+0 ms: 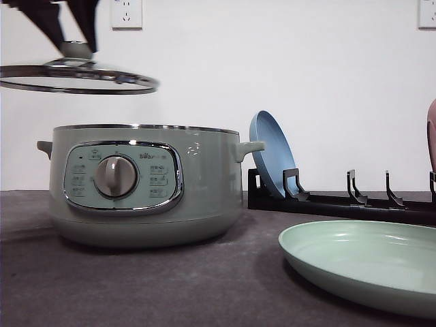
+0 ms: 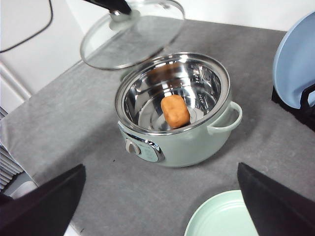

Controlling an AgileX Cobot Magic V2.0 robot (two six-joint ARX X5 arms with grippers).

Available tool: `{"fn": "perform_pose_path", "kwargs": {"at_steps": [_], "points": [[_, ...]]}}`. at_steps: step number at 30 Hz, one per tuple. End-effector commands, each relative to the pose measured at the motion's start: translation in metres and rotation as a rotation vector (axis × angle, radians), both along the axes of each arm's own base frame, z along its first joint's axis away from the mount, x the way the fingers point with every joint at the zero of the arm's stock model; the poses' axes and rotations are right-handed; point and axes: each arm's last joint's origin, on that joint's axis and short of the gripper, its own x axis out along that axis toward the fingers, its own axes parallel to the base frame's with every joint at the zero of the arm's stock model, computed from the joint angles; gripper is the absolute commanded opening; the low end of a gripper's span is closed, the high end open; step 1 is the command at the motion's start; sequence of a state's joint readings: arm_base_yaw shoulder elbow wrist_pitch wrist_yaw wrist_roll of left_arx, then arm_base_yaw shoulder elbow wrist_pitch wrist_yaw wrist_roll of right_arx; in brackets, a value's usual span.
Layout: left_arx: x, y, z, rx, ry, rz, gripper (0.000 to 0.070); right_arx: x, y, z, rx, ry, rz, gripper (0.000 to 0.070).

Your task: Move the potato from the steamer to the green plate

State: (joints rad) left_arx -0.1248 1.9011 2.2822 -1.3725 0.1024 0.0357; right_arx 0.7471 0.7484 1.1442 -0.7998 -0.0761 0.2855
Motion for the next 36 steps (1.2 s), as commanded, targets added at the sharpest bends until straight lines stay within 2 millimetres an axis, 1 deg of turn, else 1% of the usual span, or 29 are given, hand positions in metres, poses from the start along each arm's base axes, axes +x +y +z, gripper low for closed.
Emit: {"fn": "perform_pose_path", "kwargs": {"at_steps": [1,8,11,13,17,21,25,30,36], "points": [[-0.006,0.009,0.019,-0.007,-0.088,0.017,0.0000,0.001,0.003,0.003,0.000,-0.009,0.010,0.0624],[-0.003,0.049,0.019,-0.002,-0.088,0.129,0.0000,0.016,0.016,-0.004,-0.043,0.039,0.013,0.0623],[-0.004,0.062,0.019,-0.001,-0.086,0.167,0.0000,0.028,0.029,-0.009,-0.077,0.072,0.032,0.0622],[-0.004,0.069,0.019,0.000,-0.084,0.186,0.0000,0.040,0.041,-0.010,-0.103,0.102,0.066,0.0622],[-0.006,0.077,0.018,0.001,-0.074,0.208,0.0000,0.069,0.069,-0.007,-0.167,0.139,0.144,0.0622],[-0.006,0.080,0.018,0.002,-0.067,0.217,0.0000,0.104,0.103,-0.002,-0.241,0.183,0.226,0.0622],[-0.007,0.081,0.017,0.002,-0.066,0.221,0.0000,0.141,0.134,-0.003,-0.308,0.227,0.300,0.0622],[-0.007,0.083,0.018,0.003,-0.067,0.225,0.0000,0.181,0.170,-0.014,-0.379,0.249,0.343,0.0622],[-0.007,0.085,0.017,0.004,-0.066,0.230,0.0000,0.220,0.204,-0.038,-0.435,0.238,0.383,0.0622]]}}
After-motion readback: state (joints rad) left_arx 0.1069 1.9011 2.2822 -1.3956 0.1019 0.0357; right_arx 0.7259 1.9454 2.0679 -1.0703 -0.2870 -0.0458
